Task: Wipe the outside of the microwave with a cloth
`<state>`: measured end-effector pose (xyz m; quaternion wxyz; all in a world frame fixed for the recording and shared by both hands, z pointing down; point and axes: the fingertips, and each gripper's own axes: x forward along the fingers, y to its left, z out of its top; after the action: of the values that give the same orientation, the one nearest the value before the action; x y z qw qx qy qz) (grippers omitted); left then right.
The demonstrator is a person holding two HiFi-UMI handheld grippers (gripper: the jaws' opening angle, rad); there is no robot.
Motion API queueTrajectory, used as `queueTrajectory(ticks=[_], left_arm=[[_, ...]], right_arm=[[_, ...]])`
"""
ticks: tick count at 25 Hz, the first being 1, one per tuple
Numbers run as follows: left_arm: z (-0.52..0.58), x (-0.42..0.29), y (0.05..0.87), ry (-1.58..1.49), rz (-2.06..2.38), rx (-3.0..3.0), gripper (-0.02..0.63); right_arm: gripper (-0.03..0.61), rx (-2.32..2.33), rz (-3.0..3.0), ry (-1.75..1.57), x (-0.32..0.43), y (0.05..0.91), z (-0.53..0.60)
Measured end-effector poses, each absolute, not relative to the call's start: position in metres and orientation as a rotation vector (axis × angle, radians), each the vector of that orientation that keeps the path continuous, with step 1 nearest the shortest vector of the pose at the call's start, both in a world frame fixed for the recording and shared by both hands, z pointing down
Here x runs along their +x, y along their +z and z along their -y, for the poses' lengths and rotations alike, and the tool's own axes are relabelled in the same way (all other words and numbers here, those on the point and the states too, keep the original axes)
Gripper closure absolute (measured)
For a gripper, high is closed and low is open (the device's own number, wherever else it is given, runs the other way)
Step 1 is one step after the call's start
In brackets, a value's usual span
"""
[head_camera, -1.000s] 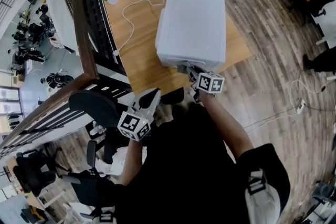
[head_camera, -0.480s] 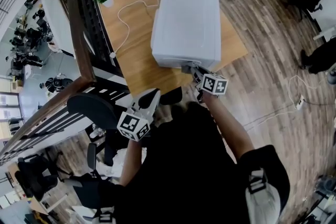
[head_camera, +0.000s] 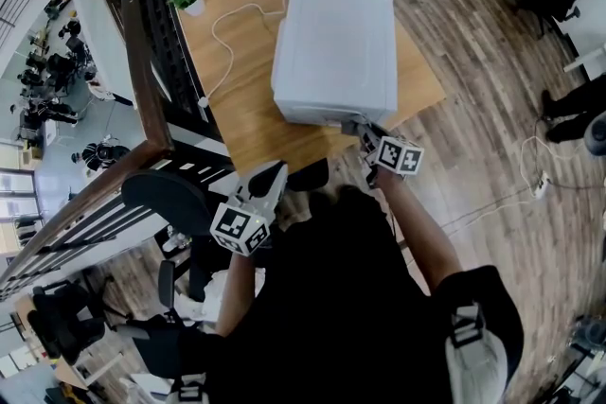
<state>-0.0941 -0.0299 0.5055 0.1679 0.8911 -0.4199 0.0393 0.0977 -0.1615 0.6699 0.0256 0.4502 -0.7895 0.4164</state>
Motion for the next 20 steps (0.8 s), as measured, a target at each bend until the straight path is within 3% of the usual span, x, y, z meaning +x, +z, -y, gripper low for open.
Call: queueTrajectory(ticks=[20], left_arm=[[0.028, -0.096, 0.509, 0.101, 1.188, 2.533, 0.612]], right_arm=[[0.558, 1.524, 2.394, 1.308, 0.141, 0.674, 0.159]])
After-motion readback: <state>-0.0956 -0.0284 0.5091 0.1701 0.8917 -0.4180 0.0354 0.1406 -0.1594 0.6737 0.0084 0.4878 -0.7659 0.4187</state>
